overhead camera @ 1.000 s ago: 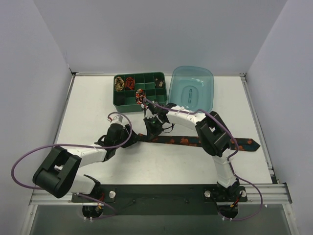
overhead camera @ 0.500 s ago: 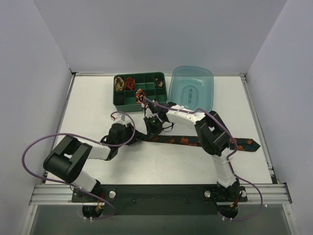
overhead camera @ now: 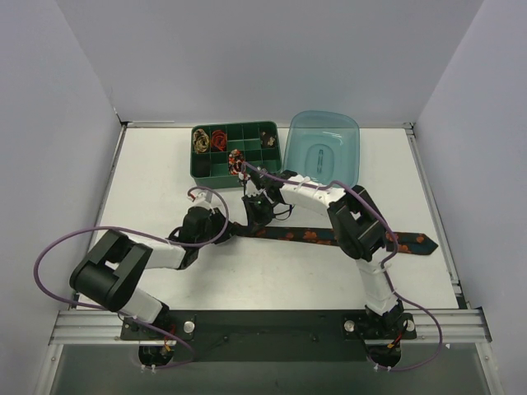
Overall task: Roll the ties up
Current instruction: Roll the tie at the center of the board.
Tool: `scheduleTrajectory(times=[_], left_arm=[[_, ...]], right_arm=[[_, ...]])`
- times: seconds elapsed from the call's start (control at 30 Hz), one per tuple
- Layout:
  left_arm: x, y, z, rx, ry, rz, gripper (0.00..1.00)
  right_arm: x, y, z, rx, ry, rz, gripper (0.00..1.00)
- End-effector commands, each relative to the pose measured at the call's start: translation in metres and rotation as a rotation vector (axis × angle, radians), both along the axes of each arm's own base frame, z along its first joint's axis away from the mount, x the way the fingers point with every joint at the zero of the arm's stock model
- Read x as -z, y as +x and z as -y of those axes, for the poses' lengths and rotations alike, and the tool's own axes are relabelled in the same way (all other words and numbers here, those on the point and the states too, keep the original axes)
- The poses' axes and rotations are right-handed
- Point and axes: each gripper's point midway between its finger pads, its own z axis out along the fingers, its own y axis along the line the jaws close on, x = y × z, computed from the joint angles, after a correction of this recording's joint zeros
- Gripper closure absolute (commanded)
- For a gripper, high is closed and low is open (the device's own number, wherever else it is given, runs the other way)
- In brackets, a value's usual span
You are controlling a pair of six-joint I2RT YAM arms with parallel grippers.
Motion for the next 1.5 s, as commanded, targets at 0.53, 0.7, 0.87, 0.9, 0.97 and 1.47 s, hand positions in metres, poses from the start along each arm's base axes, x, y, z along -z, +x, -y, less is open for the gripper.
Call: scheduleTrajectory(times=[0.53,0.7,0.87,0.9,0.97,1.47], left_arm=[[-0.081,0.021,0.029,0.092,0.058,0.164,0.95],[-0.103,0.02,0.037,0.108,0.037,0.222,0.95],[-0.11,0.018,0.042,0.12,0.038,0.239,0.95],[-0.109,0.018,0.043,0.129,0.043,0.236,0.95],[-0.106,0.017,0.046,0.136,0.047,0.228,0.95],[-0.079,0.014,0.065,0.158,0.141,0.169,0.96]], right_arm=[[0.023,0.009,0.011,0.009,-0.077,-0.01,1.0],[0.018,0.011,0.002,0.02,-0.035,-0.031,1.0],[0.014,0.012,-0.007,0.029,0.01,-0.047,1.0],[0.014,0.012,-0.009,0.033,0.02,-0.054,1.0],[0.015,0.013,-0.012,0.037,0.031,-0.061,1.0],[0.014,0.012,-0.019,0.057,0.076,-0.101,1.0]])
